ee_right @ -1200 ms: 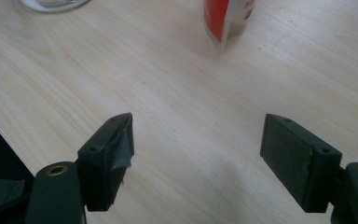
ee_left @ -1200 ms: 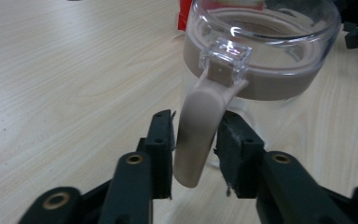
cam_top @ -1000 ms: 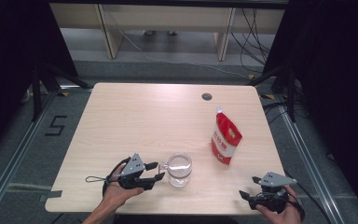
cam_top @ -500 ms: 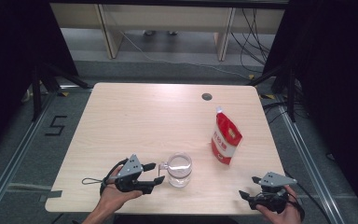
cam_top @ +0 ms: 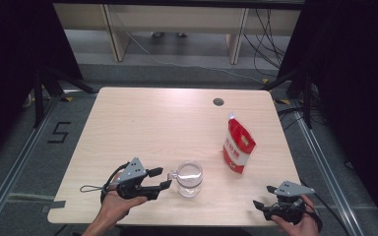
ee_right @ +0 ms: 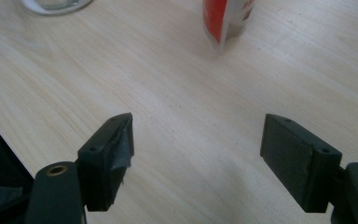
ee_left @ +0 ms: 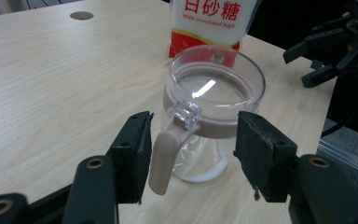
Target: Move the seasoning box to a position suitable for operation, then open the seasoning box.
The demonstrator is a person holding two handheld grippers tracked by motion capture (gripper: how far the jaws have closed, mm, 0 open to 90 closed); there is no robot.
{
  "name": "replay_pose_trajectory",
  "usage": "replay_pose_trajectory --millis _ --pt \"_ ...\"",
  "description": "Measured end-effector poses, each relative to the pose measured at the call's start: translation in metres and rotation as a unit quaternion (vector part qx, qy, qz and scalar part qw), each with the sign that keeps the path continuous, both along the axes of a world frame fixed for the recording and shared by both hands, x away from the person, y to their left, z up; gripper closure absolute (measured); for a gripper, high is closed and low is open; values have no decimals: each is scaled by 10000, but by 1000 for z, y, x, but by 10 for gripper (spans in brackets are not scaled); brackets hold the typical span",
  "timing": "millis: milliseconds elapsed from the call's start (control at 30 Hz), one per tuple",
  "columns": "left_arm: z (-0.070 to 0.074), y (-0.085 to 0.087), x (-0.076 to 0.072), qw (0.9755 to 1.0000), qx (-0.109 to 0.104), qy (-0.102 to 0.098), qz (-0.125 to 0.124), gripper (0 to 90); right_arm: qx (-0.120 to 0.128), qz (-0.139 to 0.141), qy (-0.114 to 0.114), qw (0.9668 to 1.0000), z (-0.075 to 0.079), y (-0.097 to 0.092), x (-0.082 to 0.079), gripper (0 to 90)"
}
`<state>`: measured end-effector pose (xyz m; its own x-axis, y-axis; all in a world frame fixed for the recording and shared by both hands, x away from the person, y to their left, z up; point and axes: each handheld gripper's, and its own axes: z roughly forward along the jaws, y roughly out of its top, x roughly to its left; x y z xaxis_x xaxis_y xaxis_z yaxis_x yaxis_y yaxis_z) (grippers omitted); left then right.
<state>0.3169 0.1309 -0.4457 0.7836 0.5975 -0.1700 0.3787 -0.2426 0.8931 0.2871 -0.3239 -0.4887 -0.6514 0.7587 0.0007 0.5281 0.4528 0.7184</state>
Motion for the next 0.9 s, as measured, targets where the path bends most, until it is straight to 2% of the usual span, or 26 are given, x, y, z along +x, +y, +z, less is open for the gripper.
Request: replay_pose_trajectory --millis 67,167,200,233,300,367,400,433,500,567,633,667,767,900 --pt "3 1 1 10000 -6 -62 -29 484 24 28 2 10000 0 -1 0 266" --pt "4 0 1 10000 -26 12 9 503 -2 -70 15 10000 0 -1 -1 266" --pt "4 -1 1 10000 -49 -2 9 539 -4 -42 -10 10000 0 -1 0 266" --pt "4 -1 0 10000 -12 2 5 539 -4 -42 -10 10000 0 -1 0 266" --pt "5 -2 0 9999 87 -108 -80 602 -64 -34 -84 9999 0 -1 -1 266" --pt "5 -2 0 9998 106 -120 -90 619 -60 -28 -72 10000 0 0 -1 266" --pt "6 -3 0 9997 133 -151 -109 667 27 -107 35 9999 0 1 -2 266" --pt "6 -3 0 9997 133 -151 -109 685 18 -92 20 10000 0 1 -2 266" --pt "7 -5 -1 9998 162 -138 -30 708 27 -84 44 10000 0 1 -2 266" --pt "8 -6 1 9991 281 -278 -118 748 -24 12 -23 10000 -1 0 0 266" --pt "8 -10 0 9995 228 -220 -74 773 -23 24 -18 10000 -1 -1 0 266" --pt "10 -10 2 9988 344 -325 -154 786 -24 14 -26 10000 -1 -1 0 266" --pt "10 -13 2 9992 296 -258 -109 803 -37 -9 -56 10000 0 0 0 266" --pt "12 -14 4 9988 308 -361 -90 832 -54 28 -63 10000 0 0 0 266"
